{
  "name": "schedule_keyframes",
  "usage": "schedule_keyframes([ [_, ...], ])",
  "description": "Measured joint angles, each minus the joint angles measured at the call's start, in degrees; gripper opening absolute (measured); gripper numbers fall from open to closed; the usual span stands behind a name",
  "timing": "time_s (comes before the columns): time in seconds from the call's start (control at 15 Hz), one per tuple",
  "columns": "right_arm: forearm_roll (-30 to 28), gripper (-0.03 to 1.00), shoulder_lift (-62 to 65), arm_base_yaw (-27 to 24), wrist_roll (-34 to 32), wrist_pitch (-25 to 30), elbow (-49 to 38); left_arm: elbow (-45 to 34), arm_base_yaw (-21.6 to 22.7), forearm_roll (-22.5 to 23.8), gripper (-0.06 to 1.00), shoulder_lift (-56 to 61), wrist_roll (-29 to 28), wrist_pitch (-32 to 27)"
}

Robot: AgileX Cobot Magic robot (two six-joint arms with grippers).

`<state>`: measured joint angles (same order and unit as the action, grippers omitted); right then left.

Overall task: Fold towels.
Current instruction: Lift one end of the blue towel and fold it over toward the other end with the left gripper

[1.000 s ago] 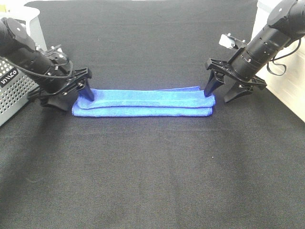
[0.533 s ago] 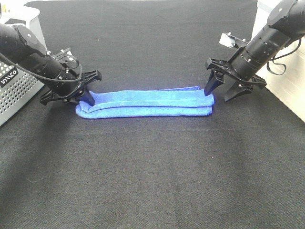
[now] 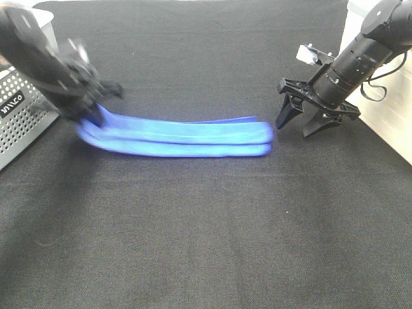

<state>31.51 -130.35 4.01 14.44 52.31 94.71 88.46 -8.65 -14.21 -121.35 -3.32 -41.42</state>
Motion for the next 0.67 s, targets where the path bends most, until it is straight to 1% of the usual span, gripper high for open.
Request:
schedule_keyframes([
  [0.07,0.0,0.62,0.0,0.0,-0.06,0.52,0.0,0.0,0.0,2.86,0.07,2.46,-2.23,-1.72],
  [0.13,0.0,0.62,0.0,0.0,-0.52,1.15,0.0,0.0,0.0,4.18,0.07,4.47,-4.18,-3.27],
  [0.2,0.0,0.62,0.0,0.0,-1.15,1.49,0.0,0.0,-0.06,4.18,0.07,5.96,-5.9,-4.41],
  [0.27,0.0,0.62,0.0,0.0,-1.2,1.72,0.0,0.34,-1.32,3.21,0.07,6.82,-6.93,-6.3],
  [0.33,0.23,0.62,0.0,0.0,-1.2,1.83,0.0,0.69,-2.86,1.72,0.07,6.88,-7.33,-6.99],
  [0.47,0.29,0.62,0.0,0.0,-1.26,2.64,0.0,2.52,-7.39,-2.23,0.07,6.13,-8.88,-6.7],
  [0.67,0.0,0.62,0.86,0.0,-1.26,3.21,0.0,8.77,-13.29,-5.16,0.07,0.17,-11.69,-6.47],
])
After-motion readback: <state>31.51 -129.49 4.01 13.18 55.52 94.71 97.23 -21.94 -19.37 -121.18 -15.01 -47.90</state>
